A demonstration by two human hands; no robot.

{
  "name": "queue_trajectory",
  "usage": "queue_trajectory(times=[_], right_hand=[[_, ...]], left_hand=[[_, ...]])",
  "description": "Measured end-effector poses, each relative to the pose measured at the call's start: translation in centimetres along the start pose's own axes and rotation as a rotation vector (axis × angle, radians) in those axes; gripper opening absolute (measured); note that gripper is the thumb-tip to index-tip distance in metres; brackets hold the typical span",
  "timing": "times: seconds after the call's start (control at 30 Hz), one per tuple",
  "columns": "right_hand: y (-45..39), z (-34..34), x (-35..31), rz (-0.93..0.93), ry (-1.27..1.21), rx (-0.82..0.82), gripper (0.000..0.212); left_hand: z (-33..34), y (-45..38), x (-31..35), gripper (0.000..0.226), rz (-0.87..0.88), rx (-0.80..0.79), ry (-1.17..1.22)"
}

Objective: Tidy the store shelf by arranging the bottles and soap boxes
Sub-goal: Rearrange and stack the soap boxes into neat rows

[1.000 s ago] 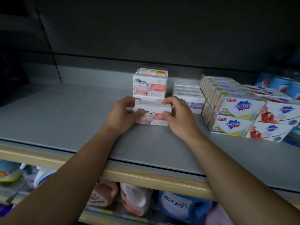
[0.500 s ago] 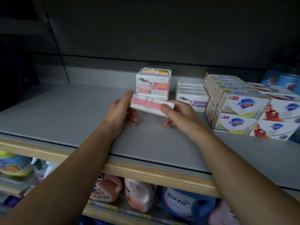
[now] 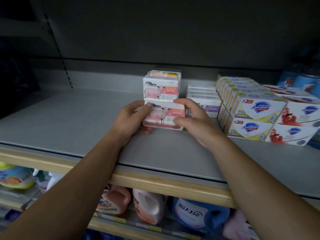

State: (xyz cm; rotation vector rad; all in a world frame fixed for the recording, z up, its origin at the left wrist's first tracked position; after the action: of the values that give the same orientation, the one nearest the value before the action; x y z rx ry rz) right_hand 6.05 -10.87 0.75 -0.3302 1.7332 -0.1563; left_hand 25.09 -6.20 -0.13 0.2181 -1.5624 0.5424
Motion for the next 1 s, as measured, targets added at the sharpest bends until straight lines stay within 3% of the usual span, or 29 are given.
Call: queue_trajectory(times=[0.1, 0.37, 0.6, 0.73, 0.87, 1.0], right_hand=[[0.2, 0.2, -0.6, -0.147, 0.086, -0.011, 0.057], [0.4, 0.1, -1.1, -0.273, 0.342, 0.006, 0.046], [0.5, -0.3, -1.9, -0.396, 0.48, 0.047, 0.051], [0.2, -0.5, -1.5, -0.319, 0.379, 0.028, 0.05], [0.0, -0.9, -1.2, -0.191, 0.195, 0.009, 0.044], [0.0, -0.9, -0.7, -0.16, 0.258, -0.059, 0.039]], left_hand=[[-0.1, 0.3, 0.7, 0.024, 0.09, 0.008, 0.059], [-0.1, 0.9, 2.6, 0.05, 0.229, -0.068, 0.179], [0.1, 1.0, 2.6, 0.063, 0.251, -0.109, 0.186], [0.1, 0.9, 2.6, 0.061, 0.229, -0.114, 0.203], [-0.4, 0.4, 1.9, 0.04, 0.166, -0.051, 0.158], [0.1, 0.4, 1.3, 0.039, 0.17, -0.036, -0.026]])
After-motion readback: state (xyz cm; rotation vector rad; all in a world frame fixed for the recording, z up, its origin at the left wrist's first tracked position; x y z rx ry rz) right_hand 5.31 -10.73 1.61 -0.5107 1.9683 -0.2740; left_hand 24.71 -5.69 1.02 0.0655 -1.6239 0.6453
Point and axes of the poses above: each hand's wrist, its own y-axis away from the middle knuckle, its own z-axis out of the palm, x = y × z, the point moved 6 cm from there along -y, towards the middle knuckle, and after that the axes turned 14 degrees about x, right-handed, at the moved point
